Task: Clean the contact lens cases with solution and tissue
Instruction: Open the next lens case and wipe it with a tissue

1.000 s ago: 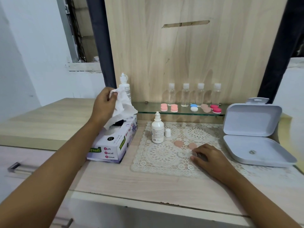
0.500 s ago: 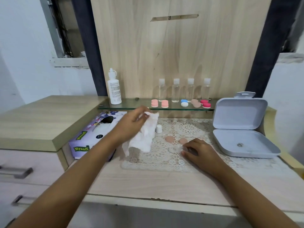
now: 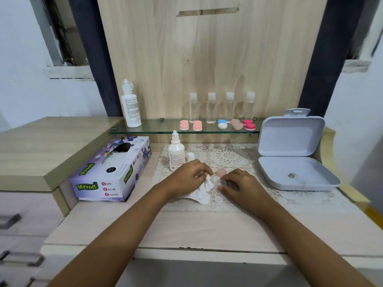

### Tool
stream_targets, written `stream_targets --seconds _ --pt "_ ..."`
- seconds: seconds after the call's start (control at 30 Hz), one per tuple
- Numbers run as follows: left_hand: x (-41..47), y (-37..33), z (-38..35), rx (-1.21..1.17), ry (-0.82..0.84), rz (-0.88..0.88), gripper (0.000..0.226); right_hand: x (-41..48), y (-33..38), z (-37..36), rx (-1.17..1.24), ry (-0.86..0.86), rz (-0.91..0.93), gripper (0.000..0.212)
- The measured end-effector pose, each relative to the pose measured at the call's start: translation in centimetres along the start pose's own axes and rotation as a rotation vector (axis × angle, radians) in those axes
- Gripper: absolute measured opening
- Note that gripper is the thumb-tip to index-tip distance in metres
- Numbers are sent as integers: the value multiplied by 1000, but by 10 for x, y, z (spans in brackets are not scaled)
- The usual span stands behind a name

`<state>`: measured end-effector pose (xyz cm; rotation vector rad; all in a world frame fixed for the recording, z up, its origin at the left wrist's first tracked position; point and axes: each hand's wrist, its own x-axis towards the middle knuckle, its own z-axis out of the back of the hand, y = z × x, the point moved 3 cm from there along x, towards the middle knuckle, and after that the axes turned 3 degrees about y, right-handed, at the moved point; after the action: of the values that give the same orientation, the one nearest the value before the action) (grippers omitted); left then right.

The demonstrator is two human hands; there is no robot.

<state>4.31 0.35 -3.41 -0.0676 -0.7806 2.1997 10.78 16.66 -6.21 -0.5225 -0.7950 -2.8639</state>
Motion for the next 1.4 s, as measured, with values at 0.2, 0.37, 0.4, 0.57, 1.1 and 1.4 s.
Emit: stream_targets --seconds 0.2,0.37,0.4,0.57,1.1,1.4 --pt "0 4 -6 -136 -134 -5 13 0 0 1 24 9 7 22" --pt "-3 10 -9 -109 -215 -88 8 0 0 0 25 11 11 21" --pt "-4 11 -9 -101 -217 -105 10 0 0 0 24 11 10 21" --pt "-13 12 -11 55 -135 -199 31 0 0 0 17 5 7 23" --pt "-12 14 -17 267 -133 -242 29 1 0 -1 3 23 6 22" --pt "-10 16 -21 255 -140 -231 18 1 1 -1 -2 39 -2 22"
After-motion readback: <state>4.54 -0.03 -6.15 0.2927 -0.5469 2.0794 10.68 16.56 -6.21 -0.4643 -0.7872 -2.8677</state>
